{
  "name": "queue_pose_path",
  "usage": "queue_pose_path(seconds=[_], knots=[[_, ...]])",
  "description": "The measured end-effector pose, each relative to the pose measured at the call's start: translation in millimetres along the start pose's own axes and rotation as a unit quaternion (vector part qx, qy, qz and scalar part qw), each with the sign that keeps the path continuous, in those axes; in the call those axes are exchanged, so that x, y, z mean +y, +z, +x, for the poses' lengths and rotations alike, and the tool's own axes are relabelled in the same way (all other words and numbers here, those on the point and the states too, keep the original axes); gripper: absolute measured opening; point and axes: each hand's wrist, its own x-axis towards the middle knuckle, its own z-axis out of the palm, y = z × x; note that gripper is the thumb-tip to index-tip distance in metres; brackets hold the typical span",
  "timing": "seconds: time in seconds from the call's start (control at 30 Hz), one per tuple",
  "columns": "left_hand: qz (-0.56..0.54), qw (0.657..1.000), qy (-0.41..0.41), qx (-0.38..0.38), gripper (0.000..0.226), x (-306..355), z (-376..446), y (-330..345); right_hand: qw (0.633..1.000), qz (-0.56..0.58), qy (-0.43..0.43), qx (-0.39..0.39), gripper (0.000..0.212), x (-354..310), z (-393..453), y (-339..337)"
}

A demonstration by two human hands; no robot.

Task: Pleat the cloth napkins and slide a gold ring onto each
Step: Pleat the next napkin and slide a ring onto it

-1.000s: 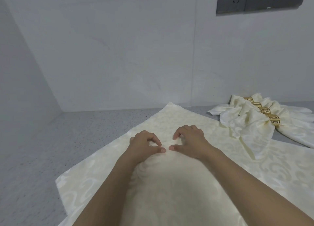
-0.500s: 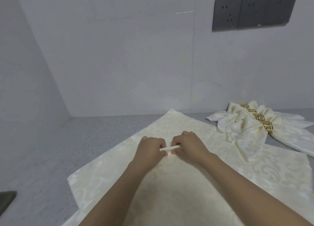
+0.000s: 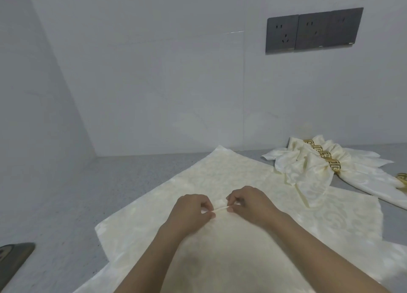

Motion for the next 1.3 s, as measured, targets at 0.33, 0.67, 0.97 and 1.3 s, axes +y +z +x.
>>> queue_pose_path(seconds=[0.33, 0.67, 0.97, 1.3], knots=[[-0.060, 0.992, -0.008, 0.115, 0.024, -5, -2, 23, 0.996, 0.024, -0.018, 0.083, 0.027, 10, -5, 12], [-0.033, 0.996, -0.058, 0.062, 0.029, -14, 4, 14, 0.996, -0.065, 0.012, 0.060, 0.034, 8, 7, 6], [0.046, 0.989, -0.106, 0.092, 0.019, -2, 1, 1, 0.981, -0.183, 0.026, 0.062, 0.020, -4, 6, 2], [-0.021, 0.994, -0.093, 0.052, 0.012, 6, -26, -7, 0.994, -0.092, 0.018, 0.053, 0.037, -5, -18, -5]])
